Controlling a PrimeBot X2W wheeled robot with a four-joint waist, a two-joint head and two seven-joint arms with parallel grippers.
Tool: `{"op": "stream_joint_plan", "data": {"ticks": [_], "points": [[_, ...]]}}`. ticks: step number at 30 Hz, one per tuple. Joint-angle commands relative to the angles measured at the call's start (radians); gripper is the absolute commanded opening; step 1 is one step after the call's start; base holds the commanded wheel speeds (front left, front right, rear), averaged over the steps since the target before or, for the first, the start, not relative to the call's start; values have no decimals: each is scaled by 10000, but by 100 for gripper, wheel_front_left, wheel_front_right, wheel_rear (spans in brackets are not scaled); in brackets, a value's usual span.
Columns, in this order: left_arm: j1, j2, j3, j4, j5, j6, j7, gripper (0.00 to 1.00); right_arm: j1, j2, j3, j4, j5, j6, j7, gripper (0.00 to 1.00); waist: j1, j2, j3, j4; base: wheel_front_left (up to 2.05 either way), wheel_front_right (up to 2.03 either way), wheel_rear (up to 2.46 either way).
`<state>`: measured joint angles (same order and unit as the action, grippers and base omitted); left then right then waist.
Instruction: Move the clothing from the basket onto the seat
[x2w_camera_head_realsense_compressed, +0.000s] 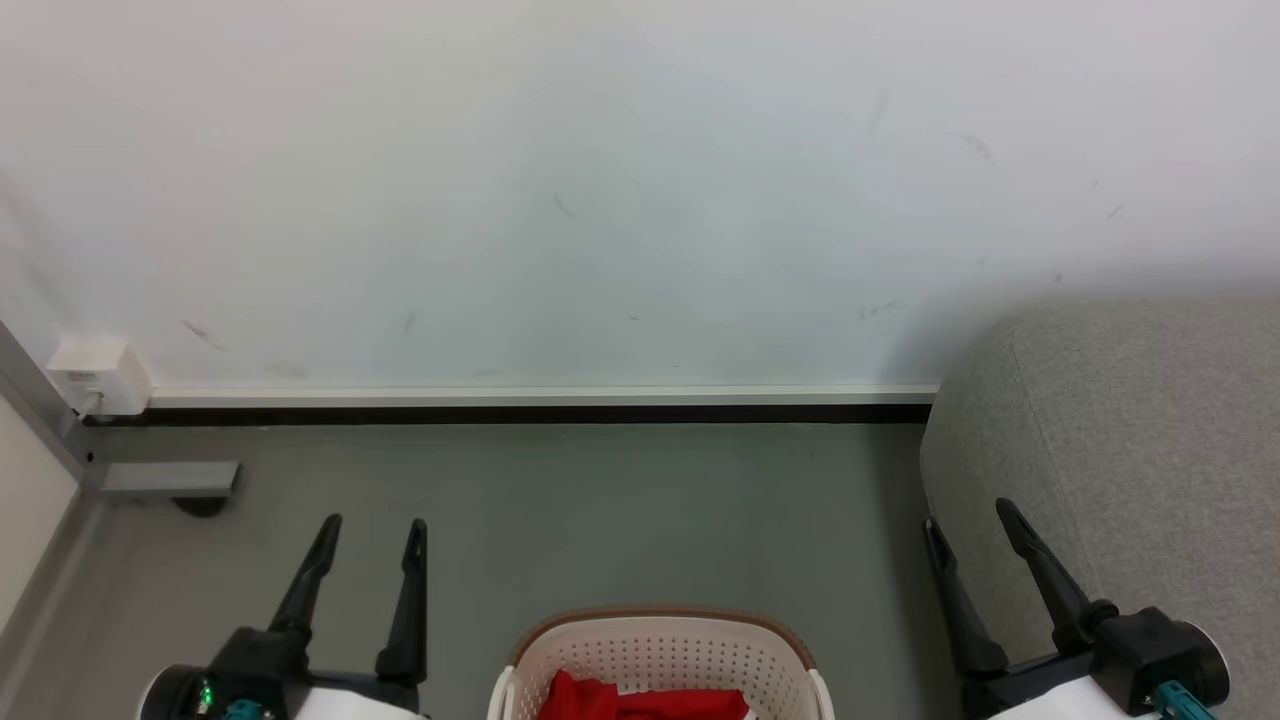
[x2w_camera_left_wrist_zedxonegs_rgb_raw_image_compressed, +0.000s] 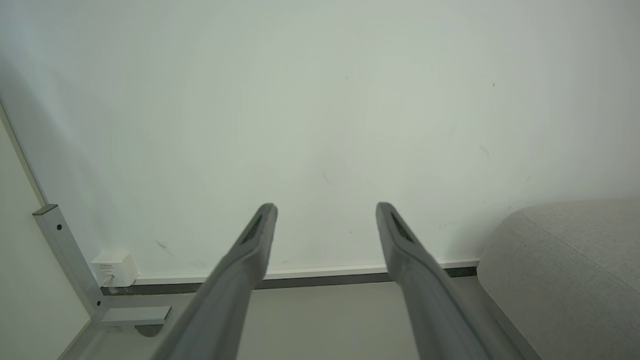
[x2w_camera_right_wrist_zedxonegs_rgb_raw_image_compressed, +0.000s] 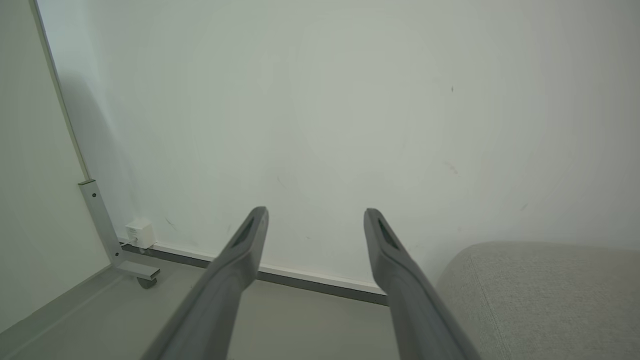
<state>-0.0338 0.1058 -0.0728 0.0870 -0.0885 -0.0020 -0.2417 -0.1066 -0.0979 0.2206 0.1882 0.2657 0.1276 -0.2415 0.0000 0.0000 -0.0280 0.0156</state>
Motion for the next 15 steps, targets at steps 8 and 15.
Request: {"op": "stream_joint_plan", "data": {"ticks": [8,15], "points": [[147,84,-62,-111,779,-25,-253,100,-79,-95,89,-78,-663,55,-256,100,0,0,-33,0,0,0,0],[155,-11,40,-82,585,-64,-238,100,-40,-53,44,-26,-580,46,-235,100,0,0,-48,-11,0,0,0]]}}
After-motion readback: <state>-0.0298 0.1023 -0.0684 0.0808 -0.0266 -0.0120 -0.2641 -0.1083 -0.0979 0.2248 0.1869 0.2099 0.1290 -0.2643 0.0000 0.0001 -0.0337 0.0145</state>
